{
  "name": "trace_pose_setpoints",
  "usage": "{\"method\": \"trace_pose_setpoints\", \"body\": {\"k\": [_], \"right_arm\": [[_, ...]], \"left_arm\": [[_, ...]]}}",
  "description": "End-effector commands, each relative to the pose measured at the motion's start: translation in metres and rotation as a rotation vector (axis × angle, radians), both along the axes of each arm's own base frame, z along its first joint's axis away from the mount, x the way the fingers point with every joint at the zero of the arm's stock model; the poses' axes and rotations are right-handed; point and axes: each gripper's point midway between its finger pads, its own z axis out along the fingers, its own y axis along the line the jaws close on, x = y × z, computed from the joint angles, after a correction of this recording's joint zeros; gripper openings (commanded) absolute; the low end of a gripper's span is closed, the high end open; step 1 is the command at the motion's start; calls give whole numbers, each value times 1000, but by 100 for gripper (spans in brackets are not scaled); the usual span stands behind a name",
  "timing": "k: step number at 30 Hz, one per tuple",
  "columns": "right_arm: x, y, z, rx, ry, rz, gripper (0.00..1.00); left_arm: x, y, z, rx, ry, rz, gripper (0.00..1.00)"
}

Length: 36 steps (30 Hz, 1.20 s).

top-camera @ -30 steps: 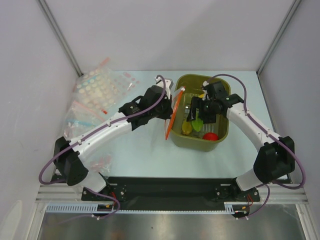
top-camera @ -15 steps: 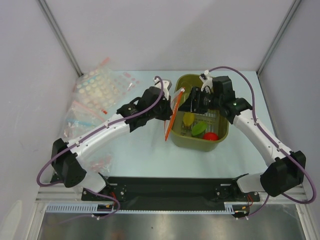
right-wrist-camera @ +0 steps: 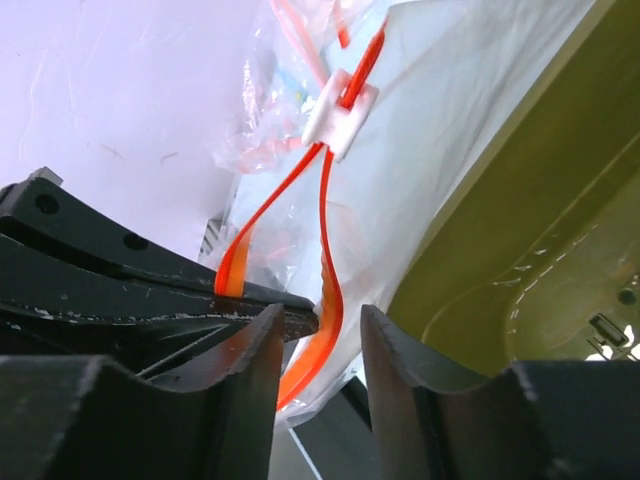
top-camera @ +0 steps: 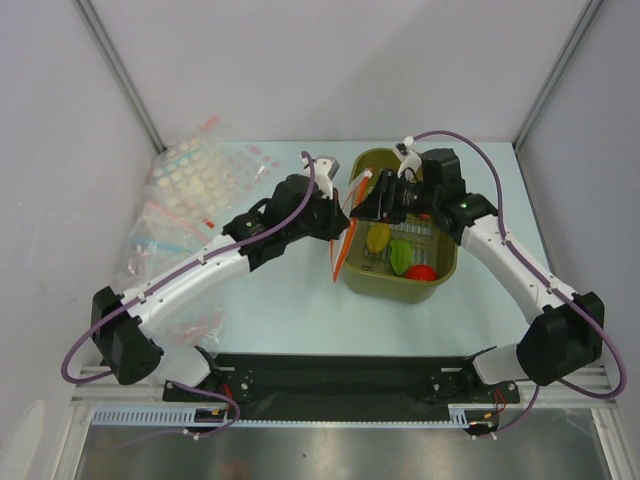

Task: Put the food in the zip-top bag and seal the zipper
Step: Adjust the zipper food storage bag at the center of the board.

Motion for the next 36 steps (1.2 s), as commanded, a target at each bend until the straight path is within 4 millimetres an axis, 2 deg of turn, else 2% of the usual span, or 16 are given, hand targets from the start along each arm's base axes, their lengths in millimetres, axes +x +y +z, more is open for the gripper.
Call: {"method": "trace_pose_setpoints", "body": {"k": [1, 3, 6, 7, 9, 12, 15, 22, 23, 28, 32, 33, 35, 36], "right_arm": [[0, 10, 15, 52, -28, 39, 41], [0, 10, 16, 52, -35, 42, 36], [-1, 7, 18, 41, -47, 32, 21], [0, 5, 19, 33, -52, 23, 10], [0, 1, 11, -2, -32, 8, 0], [0, -5, 3, -38, -3, -15, 0], [3, -16, -10, -98, 27, -60, 0], [16, -51, -37, -244, 93, -198, 0], [13, -57, -45, -283, 117, -203, 0], [20, -69, -46, -359, 113, -256, 0], [22, -62, -37, -317, 84, -236, 0], [21, -56, -32, -288, 78, -209, 6], [22, -46, -26, -232, 51, -171, 20], [19, -39, -22, -193, 57, -134, 36]], "left_arm": [[-5, -5, 24, -93, -31, -19, 1], [-5, -4, 24, -96, -32, -15, 0], [-3, 3, 20, -71, -29, 16, 0], [-1, 5, 17, -57, -25, 31, 0], [4, 14, 14, -13, -19, 78, 0], [10, 25, 8, 56, -19, 133, 0], [15, 33, 15, 93, -55, 152, 0], [28, 85, 22, 306, -96, 326, 0], [32, 97, 24, 351, -116, 369, 0], [35, 129, 41, 495, -153, 459, 0], [35, 149, 61, 581, -203, 505, 0], [35, 160, 69, 611, -223, 546, 0], [34, 168, 74, 653, -245, 552, 1], [34, 171, 75, 666, -256, 559, 1]]}}
